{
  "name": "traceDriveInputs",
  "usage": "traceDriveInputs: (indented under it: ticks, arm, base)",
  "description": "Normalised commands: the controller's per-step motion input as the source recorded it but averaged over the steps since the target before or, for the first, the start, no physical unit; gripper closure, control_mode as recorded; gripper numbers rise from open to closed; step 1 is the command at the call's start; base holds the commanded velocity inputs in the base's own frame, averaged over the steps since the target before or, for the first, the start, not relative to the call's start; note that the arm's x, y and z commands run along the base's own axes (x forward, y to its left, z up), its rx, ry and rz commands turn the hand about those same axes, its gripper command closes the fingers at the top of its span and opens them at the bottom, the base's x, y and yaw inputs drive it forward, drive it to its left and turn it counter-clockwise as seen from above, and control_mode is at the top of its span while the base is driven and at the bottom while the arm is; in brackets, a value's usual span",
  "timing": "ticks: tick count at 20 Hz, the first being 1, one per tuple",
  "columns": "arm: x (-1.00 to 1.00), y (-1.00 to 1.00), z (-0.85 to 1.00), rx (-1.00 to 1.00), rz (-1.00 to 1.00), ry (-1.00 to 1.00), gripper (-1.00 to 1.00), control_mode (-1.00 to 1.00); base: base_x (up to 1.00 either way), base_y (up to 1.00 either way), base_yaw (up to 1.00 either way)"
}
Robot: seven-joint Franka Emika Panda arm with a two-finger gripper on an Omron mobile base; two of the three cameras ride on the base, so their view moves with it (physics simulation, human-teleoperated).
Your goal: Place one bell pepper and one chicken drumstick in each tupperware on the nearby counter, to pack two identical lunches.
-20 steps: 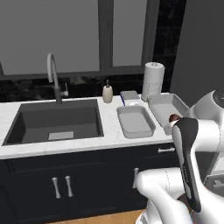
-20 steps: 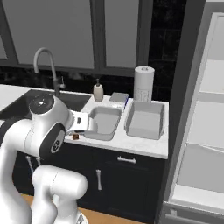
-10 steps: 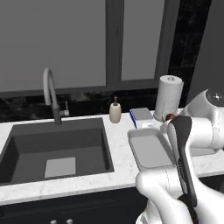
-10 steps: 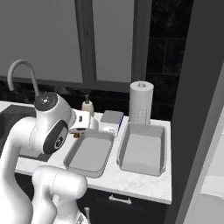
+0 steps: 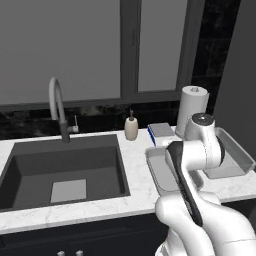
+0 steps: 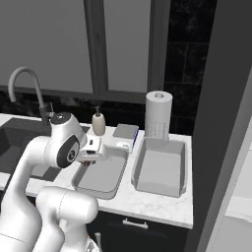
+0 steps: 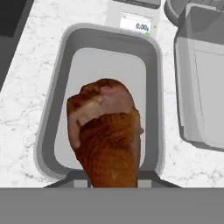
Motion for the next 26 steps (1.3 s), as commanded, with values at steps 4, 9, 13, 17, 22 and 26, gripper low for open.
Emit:
traceDriveInputs:
  ticks: [4,9,13,17,22,26]
  arm:
    - [0.44,-0.27,-0.76,0.06,0.0,-0.03,1.0,-1.0]
    - [0.67,-0.03,-0.44,0.02,0.0,-0.04,-1.0,-1.0]
    - [0.17,0.0,-0.02,0.0,-0.04,0.0,-1.0,-1.0]
    - [-0.14,0.04,0.32,0.0,-0.1,0.0,-1.0,-1.0]
    - [-0.76,0.0,0.86,0.0,-0.04,-0.02,-1.0,-1.0]
    - [-1.0,0.0,0.69,0.0,0.0,-0.27,-1.0,-1.0]
  base:
    - [0.0,0.0,0.0]
    - [0.0,0.0,0.0]
    - [0.0,0.0,0.0]
    - [0.0,0.0,0.0]
    - [0.0,0.0,0.0]
    - [0.0,0.0,0.0]
